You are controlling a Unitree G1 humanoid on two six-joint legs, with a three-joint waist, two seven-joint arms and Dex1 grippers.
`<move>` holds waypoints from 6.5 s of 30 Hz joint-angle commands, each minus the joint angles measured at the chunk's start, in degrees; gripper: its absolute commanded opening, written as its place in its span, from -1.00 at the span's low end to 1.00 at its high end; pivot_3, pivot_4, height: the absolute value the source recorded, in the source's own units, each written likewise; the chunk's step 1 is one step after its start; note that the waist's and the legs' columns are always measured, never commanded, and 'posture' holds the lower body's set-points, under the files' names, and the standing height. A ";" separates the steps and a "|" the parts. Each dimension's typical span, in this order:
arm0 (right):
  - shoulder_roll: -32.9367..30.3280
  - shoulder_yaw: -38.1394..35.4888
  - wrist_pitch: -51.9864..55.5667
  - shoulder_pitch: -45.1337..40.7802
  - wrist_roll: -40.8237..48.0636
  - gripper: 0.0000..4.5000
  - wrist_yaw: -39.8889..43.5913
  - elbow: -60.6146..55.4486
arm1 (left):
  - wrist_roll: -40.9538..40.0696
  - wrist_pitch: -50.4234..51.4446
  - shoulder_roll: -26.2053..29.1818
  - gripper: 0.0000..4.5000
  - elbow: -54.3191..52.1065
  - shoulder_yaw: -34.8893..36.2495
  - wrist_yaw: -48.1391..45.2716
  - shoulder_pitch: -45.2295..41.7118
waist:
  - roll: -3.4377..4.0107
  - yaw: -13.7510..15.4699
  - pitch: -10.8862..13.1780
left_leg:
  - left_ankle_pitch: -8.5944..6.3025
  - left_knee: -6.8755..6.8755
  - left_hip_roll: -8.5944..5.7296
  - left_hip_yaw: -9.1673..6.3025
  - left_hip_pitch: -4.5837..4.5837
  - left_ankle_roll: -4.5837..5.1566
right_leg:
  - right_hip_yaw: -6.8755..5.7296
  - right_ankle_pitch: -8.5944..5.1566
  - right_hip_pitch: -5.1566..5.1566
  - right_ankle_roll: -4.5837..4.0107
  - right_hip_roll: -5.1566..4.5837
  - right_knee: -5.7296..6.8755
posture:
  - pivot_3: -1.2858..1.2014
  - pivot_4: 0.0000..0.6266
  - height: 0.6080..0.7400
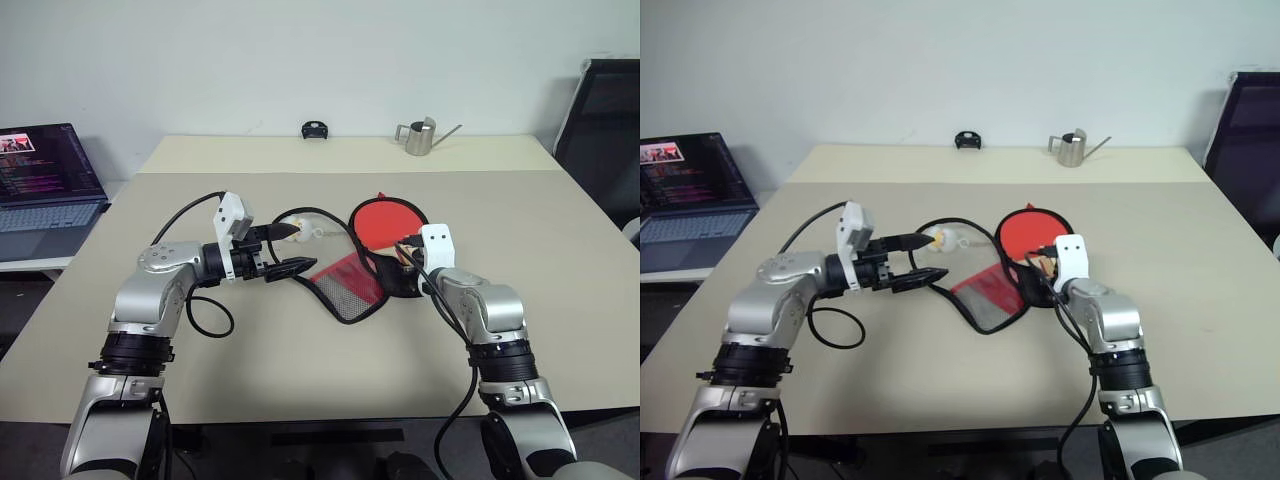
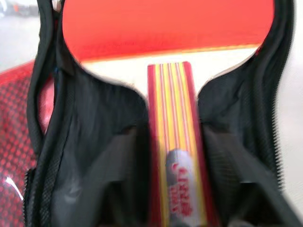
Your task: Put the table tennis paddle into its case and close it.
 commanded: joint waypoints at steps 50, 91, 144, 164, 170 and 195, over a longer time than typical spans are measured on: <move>-33.66 1.22 -15.80 1.87 18.56 0.99 49.79 -15.02 | 18.91 -7.90 -1.36 1.00 20.73 -0.86 28.69 -2.50 | -0.05 0.26 0.03 | -0.03 0.52 0.00 -0.08 0.05 0.05 | -0.04 -0.01 0.07 0.01 0.00 0.52 | 0.03 -0.52 1.00; -34.92 -5.11 -10.71 8.75 22.36 0.99 41.71 -23.04 | 21.13 -22.35 -31.92 1.00 52.20 -4.14 28.21 -33.00 | -0.16 1.54 0.06 | -0.03 0.52 -0.09 -0.06 0.00 0.05 | -0.08 -0.01 0.10 0.03 0.00 0.39 | 0.03 -0.52 1.00; -16.78 6.11 -37.56 -19.90 -6.71 0.99 29.52 50.13 | -0.01 2.11 -6.01 1.00 -1.61 4.68 8.42 -5.98 | -0.15 -0.01 0.05 | 0.00 0.55 -0.02 0.02 0.08 0.01 | 0.05 0.00 0.07 0.02 0.00 0.59 | 0.03 -0.52 1.00; -12.41 8.90 -39.61 -19.94 -12.94 0.73 33.23 58.20 | -2.87 5.40 -2.24 1.00 -4.02 3.26 3.06 -4.79 | -0.17 -1.35 -0.02 | -0.01 0.52 0.01 0.05 0.50 0.01 | 0.10 0.00 0.39 0.01 0.01 0.64 | 0.03 -0.52 1.00; -11.24 8.39 -38.61 -20.31 -13.55 -0.15 31.28 60.14 | -2.75 5.10 -2.20 1.00 -3.89 3.17 3.01 -4.72 | -0.29 -1.49 -0.10 | -0.01 0.50 0.02 0.07 0.82 0.01 | 0.12 0.00 0.62 0.01 0.01 0.69 | 0.03 -0.52 1.00; -11.23 5.81 -39.95 -20.25 -13.47 -0.13 25.40 58.96 | -2.46 3.97 -0.41 1.00 -2.91 3.79 3.07 -3.90 | -0.30 -1.42 -0.10 | -0.02 0.34 0.01 0.01 1.58 0.02 | 0.08 -0.01 1.42 0.02 0.01 0.52 | 0.03 -0.52 1.00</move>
